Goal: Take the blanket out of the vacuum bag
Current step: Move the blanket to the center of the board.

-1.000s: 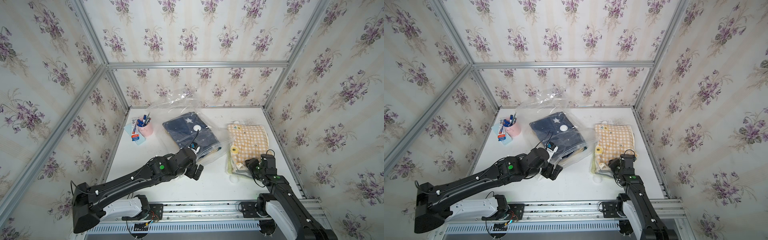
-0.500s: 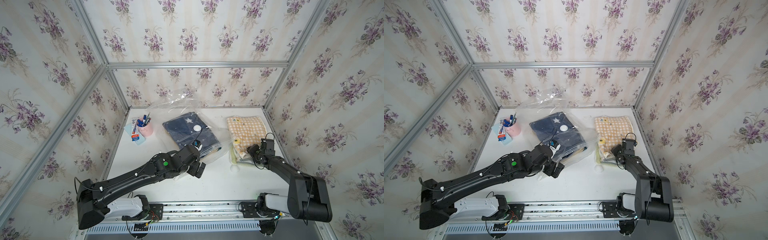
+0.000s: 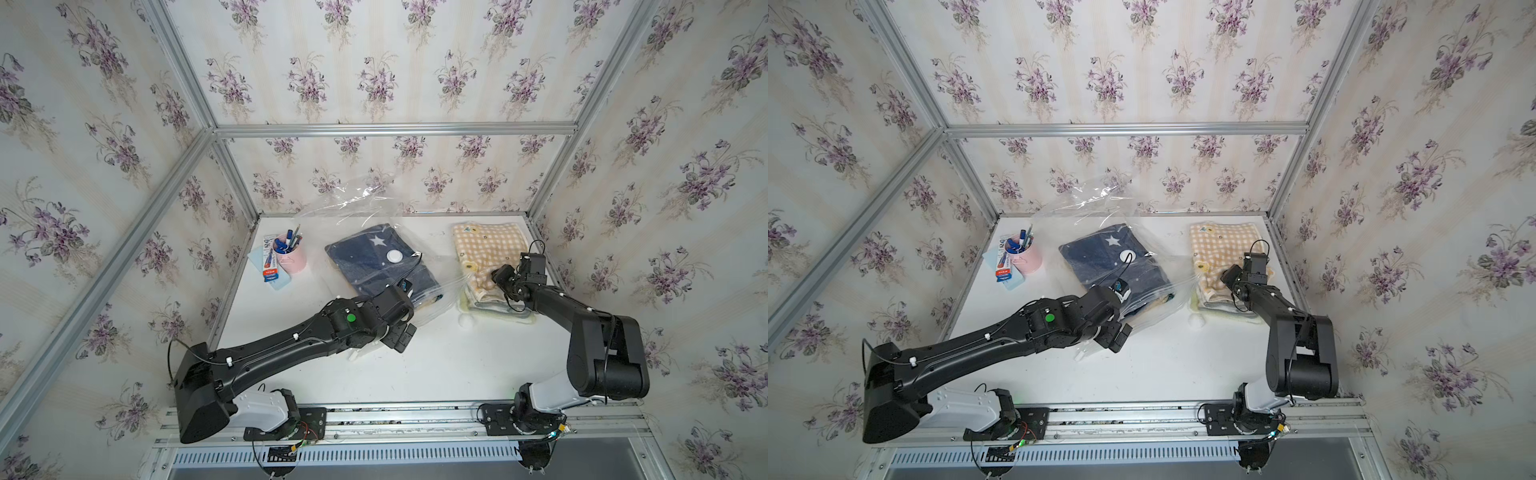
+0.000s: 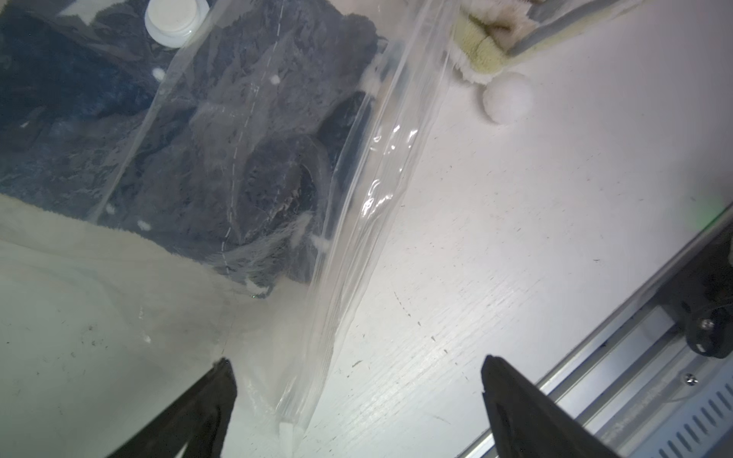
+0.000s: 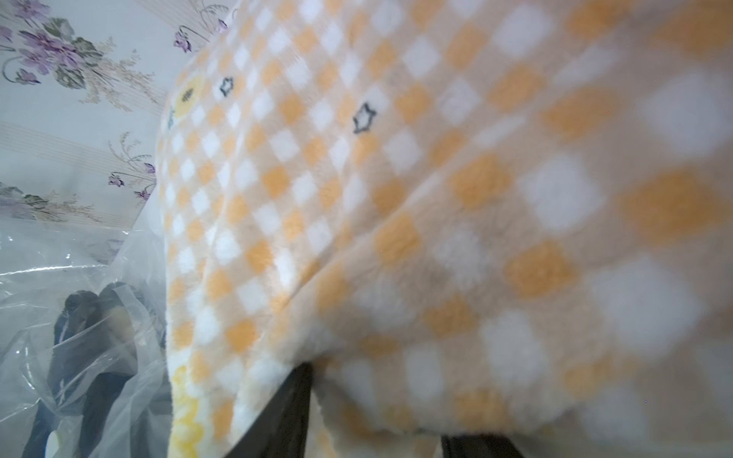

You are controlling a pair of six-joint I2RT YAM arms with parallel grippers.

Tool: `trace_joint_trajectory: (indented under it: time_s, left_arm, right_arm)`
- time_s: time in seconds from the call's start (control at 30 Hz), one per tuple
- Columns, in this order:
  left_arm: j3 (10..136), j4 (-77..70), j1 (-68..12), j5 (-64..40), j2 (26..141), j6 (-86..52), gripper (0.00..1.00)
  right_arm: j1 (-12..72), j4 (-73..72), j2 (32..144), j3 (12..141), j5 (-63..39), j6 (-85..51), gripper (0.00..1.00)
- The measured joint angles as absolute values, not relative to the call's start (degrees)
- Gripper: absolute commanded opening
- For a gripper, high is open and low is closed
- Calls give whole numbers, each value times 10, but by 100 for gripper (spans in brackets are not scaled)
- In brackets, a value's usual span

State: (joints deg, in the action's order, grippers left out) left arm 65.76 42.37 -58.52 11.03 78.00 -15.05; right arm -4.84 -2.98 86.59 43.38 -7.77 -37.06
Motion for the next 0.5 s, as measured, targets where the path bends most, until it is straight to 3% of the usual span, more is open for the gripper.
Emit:
trace_joint_trajectory:
  time_s: [0.5]
  left_arm:
    - [688, 430, -592, 158, 871, -99, 83]
  right_arm:
    - [-48, 13, 644, 362, -128, -356, 55]
